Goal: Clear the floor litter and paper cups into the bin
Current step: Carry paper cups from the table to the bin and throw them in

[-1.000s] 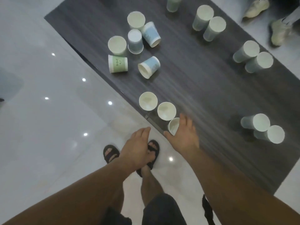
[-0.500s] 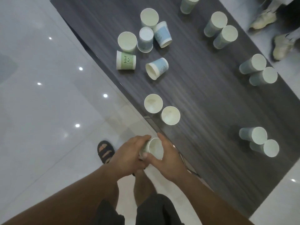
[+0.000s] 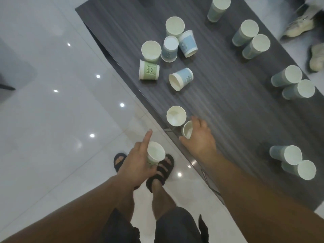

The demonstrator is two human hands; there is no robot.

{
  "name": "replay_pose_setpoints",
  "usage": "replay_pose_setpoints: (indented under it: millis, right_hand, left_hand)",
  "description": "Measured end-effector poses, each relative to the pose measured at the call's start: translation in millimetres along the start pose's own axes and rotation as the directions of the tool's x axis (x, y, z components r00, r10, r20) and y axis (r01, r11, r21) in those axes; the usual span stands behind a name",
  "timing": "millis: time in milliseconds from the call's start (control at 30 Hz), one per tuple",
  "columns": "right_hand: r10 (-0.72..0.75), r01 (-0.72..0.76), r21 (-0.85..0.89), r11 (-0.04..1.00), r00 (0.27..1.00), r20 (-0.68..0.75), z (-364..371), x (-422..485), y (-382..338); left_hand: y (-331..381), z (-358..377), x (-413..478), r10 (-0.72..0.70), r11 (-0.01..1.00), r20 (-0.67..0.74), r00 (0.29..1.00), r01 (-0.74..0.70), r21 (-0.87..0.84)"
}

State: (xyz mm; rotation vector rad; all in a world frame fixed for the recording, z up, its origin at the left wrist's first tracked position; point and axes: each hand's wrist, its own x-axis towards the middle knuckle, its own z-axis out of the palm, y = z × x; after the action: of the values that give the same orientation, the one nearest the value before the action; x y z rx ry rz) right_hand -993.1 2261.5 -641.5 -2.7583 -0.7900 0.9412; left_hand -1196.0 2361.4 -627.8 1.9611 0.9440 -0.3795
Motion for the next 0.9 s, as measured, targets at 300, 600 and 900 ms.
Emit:
replay_pose_setpoints:
  millis: [300, 600, 900]
  right_hand:
    - [0.173, -0.168, 0.109, 0.980, 0.984, -0.038, -29.7, -97.3, 5.5]
    - [0.354, -0.295, 0.262, 0.919, 0.910, -0.215, -92.0, -225.3, -21.4]
    - [0.571, -0.385, 0.476, 0.790, 0.745, -0.345, -57.9, -373.8, -69.6]
  left_hand:
    - [44.7, -56.1, -49.4, 0.114, 0.986, 0.026, 0.993, -0.116, 0.117]
    - [103.8, -116.1, -100.3, 0.409, 0.878, 0.142, 0.902, -0.431, 0.209]
    - [137.5, -133.2, -155.6, 0.610, 0.606, 0.376, 0.698, -0.716, 0.347]
